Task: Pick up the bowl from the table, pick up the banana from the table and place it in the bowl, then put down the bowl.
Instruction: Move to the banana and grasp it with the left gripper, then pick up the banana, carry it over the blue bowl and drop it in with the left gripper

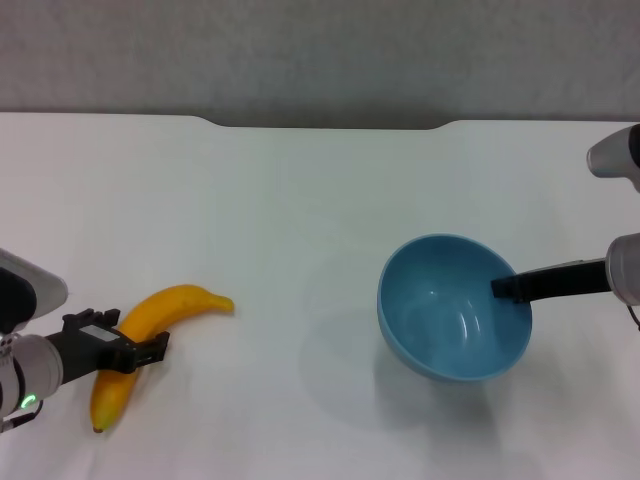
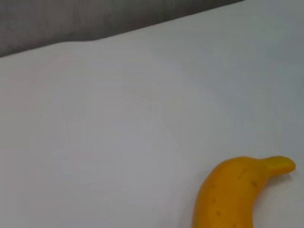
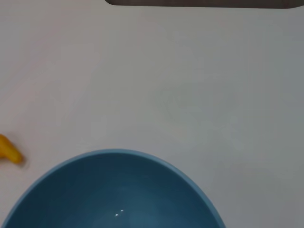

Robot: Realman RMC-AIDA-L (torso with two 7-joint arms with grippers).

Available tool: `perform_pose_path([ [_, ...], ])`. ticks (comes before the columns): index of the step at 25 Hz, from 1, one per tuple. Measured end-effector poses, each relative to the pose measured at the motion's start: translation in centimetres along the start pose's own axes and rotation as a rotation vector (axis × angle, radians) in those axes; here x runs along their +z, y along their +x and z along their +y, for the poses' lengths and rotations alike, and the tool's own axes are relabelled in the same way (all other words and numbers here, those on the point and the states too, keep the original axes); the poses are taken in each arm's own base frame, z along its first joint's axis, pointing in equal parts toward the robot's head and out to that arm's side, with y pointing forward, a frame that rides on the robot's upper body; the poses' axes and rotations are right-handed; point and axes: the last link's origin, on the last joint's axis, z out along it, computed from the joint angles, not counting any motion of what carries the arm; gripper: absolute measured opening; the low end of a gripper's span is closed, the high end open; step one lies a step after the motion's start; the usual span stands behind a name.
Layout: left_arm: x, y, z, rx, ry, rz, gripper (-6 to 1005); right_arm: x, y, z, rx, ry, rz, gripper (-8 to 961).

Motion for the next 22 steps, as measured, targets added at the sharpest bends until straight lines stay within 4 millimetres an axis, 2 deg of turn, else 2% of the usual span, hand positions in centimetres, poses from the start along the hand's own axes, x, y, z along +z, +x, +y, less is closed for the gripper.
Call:
perform_pose_path([
  [8,0.1,0.3,0.1,-0.007,-0.001,0.005,798,0.0,0.0,0.0,0.0,-0.001,-0.003,35],
  [13,0.1,0.7,-0.1,-0.016,0.008,0.02,610,0.0,-0.2,0.1,-0.003,-0.001,-0.005,35],
  [17,-0.2,2.3,0.0,-0.039,-0.003,0.072,538,0.2,-0.1,-0.2,0.006,0.014,-0.016,35],
  [20,-1.2,3.9,0.0,-0.07,-0.014,0.14,515,0.5,-0.3,0.0,0.0,0.018,-0.022,35],
  [21,-2.2,5.3,-0.1,-0.096,-0.021,0.2,515,0.9,-0.8,0.4,-0.005,0.011,-0.02,35],
  [22,-2.2,5.3,-0.1,-0.096,-0.021,0.2,515,1.1,-1.1,0.7,-0.005,0.004,-0.017,35],
])
